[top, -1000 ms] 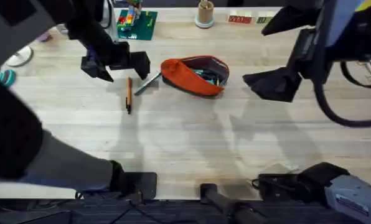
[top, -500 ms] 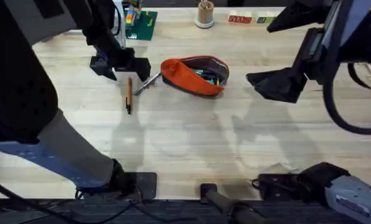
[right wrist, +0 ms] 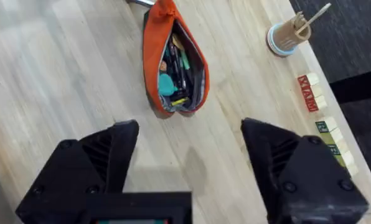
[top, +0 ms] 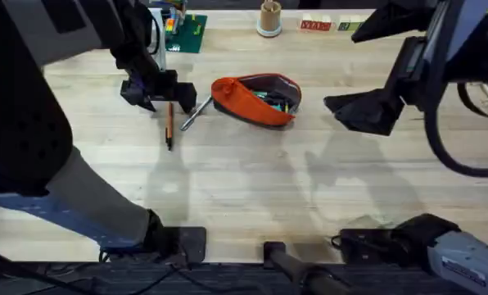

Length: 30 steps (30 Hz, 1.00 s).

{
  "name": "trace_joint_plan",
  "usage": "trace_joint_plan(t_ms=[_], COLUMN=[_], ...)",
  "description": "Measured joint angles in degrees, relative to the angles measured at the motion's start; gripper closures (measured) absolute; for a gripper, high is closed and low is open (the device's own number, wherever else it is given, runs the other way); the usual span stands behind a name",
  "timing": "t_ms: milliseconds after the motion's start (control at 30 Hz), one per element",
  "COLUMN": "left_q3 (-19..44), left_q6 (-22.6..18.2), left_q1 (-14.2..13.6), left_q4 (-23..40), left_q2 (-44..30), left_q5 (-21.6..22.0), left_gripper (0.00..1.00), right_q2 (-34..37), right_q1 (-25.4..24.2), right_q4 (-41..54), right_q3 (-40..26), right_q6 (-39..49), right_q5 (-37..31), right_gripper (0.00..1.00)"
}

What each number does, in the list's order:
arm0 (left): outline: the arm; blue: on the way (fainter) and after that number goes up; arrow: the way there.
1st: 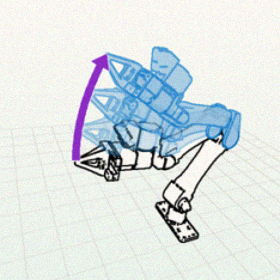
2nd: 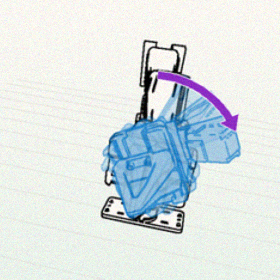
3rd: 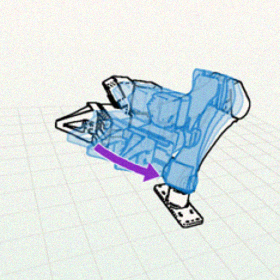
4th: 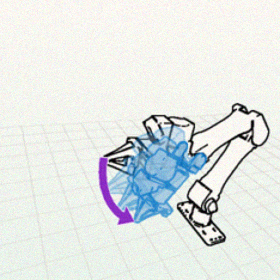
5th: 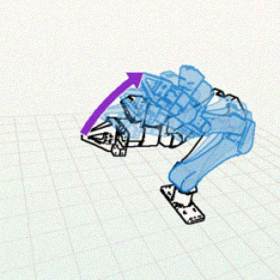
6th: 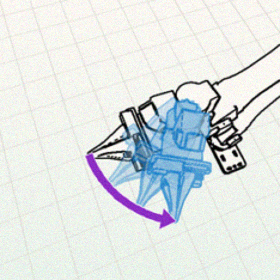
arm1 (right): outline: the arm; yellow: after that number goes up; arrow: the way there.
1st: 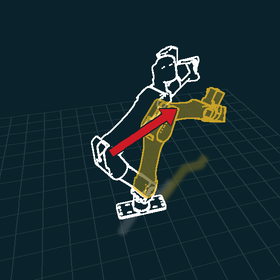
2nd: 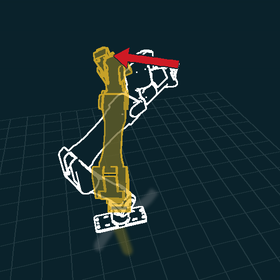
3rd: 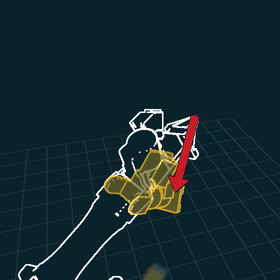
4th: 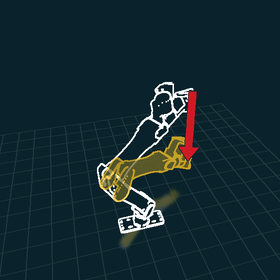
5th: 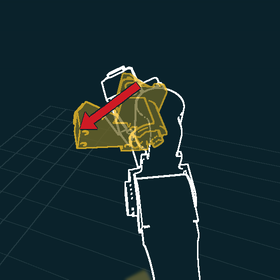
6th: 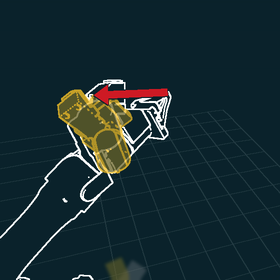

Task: Unzip the bag, pick up the pens from the table one at a time and place them inside, then zip the bag closed.

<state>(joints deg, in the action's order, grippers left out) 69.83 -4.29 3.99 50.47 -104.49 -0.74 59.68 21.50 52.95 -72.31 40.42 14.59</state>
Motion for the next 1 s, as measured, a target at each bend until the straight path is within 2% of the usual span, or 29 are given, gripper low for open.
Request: trace_joint_plan(t_ms=[67, 167, 233, 267, 367, 400, 1000], left_q3=[-0.37, -0.44, -0.44, -0.44, -0.44, -0.44, -0.03], left_q6=[0.41, 0.77, 0.87, 0.83, 0.55, 0.21, -0.24], left_q1=[-0.09, -0.23, -0.27, -0.27, -0.27, -0.27, -0.27], left_q4=[-0.41, -0.8, -0.84, -0.89, -0.95, -0.86, 0.78], left_q2=[0.26, 0.31, 0.31, 0.31, 0.31, 0.41, 0.51], left_q5=[-0.32, -0.49, -0.51, -0.54, -0.82, -0.82, -0.95], left_gripper=[0.242, 0.549, 0.643, 0.735, 0.912, 0.942, 0.957], right_q2=[0.0, 0.0, 0.0, 0.0, 0.0, 0.0, 0.0], right_q1=[0.0, 0.0, 0.0, 0.0, 0.0, 0.0, 0.0], right_q4=[-0.2, -0.19, -0.18, -0.19, -0.2, -0.2, -0.2], right_q3=[0.0, 0.0, 0.0, 0.0, 0.0, 0.0, 0.0], right_q6=[0.0, 0.0, 0.0, 0.0, 0.0, 0.0, 0.0], right_q5=[0.0, 0.0, 0.0, 0.0, 0.0, -0.02, -0.02], right_gripper=[0.003, 0.005, 0.004, 0.004, 0.004, 0.004, 0.004])
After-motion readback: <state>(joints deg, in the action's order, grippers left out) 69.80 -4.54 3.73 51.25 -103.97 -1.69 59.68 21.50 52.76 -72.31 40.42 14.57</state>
